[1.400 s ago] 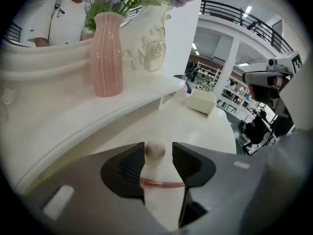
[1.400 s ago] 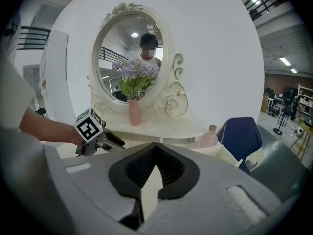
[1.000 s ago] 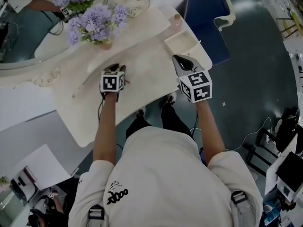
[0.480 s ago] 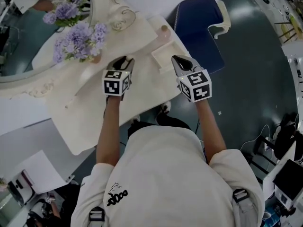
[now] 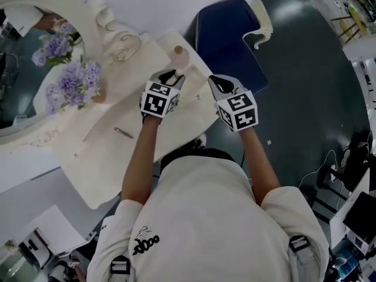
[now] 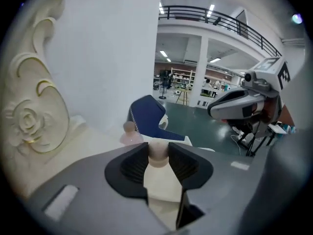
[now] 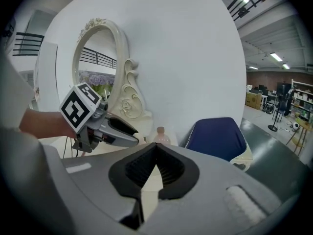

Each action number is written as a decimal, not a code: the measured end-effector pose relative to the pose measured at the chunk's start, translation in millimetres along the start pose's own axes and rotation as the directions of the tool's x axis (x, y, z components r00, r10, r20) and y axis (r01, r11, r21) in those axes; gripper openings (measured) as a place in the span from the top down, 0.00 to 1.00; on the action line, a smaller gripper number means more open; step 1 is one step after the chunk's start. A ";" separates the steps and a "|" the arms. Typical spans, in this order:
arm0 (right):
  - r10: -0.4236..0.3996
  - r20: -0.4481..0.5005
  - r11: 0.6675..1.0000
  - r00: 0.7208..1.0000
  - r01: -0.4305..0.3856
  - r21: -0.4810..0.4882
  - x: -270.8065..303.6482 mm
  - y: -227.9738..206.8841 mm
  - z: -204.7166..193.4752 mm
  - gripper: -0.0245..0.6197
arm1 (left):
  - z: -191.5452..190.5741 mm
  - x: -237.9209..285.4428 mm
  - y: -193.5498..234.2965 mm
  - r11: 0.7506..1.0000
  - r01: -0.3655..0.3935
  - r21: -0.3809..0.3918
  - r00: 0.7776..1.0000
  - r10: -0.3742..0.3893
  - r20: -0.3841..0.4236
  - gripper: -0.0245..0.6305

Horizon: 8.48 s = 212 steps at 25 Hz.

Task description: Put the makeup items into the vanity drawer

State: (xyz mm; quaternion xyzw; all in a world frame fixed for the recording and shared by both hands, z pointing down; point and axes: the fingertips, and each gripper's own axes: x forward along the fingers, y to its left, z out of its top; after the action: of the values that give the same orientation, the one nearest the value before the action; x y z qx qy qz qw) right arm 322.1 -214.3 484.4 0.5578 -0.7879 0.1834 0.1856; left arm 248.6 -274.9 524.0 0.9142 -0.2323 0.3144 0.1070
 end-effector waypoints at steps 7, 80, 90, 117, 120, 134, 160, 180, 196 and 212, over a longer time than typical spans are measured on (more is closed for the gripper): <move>-0.046 0.007 0.999 0.999 0.046 0.019 -13.9 -28.2 -6.6 0.96 | -4.3 53.6 -7.3 0.995 0.046 0.093 0.993 -0.035 -0.109 0.74; 0.201 -0.464 0.905 0.863 -0.344 -0.248 150.9 361.0 -149.6 0.91 | -305.8 -313.0 82.8 0.913 -0.219 -0.344 0.972 0.234 0.002 0.94; 0.126 -0.339 0.949 0.932 -0.212 -0.231 102.6 301.3 -87.2 0.91 | -236.0 -283.2 84.3 0.946 -0.148 -0.289 0.980 0.179 0.082 0.94; 0.079 -0.506 0.907 0.859 -0.272 -0.321 57.7 57.0 -71.0 0.91 | -62.3 -94.5 21.8 0.972 -0.061 -0.227 0.990 0.088 0.113 0.94; 0.084 -0.541 0.861 0.837 -0.334 -0.383 69.7 47.9 -72.0 0.90 | -61.1 -84.1 26.9 0.962 -0.093 -0.256 0.987 0.124 0.106 0.94; 0.151 -0.546 0.860 0.824 -0.381 -0.338 84.5 39.4 -77.0 0.80 | -63.8 -80.0 22.7 0.957 -0.127 -0.260 0.984 0.155 0.091 0.94; -0.249 0.021 0.955 0.968 0.249 -0.160 -84.4 131.5 20.1 0.96 | -49.3 -236.9 5.2 0.999 -0.018 -0.050 0.942 0.034 0.335 0.94; -0.130 0.355 0.931 0.926 0.237 -0.278 -151.5 284.3 132.5 0.96 | -10.1 -418.1 -5.1 0.989 -0.099 0.113 0.814 0.015 0.580 0.94; -0.067 0.390 0.917 0.918 0.211 -0.339 -149.8 305.8 159.3 0.96 | 14.0 -450.3 -4.8 0.971 -0.159 0.181 0.788 0.015 0.615 0.94; -0.045 0.366 0.915 0.929 0.186 -0.358 -127.1 305.7 157.7 0.96 | 12.6 -444.9 6.3 0.969 -0.163 0.183 0.796 0.019 0.605 0.94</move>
State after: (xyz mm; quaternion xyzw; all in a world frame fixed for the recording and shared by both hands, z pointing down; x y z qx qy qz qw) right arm 58.0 -94.7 259.9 0.5801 -0.7937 -0.0895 0.1595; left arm -56.8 -125.7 236.6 0.9602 -0.2608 0.0385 -0.0919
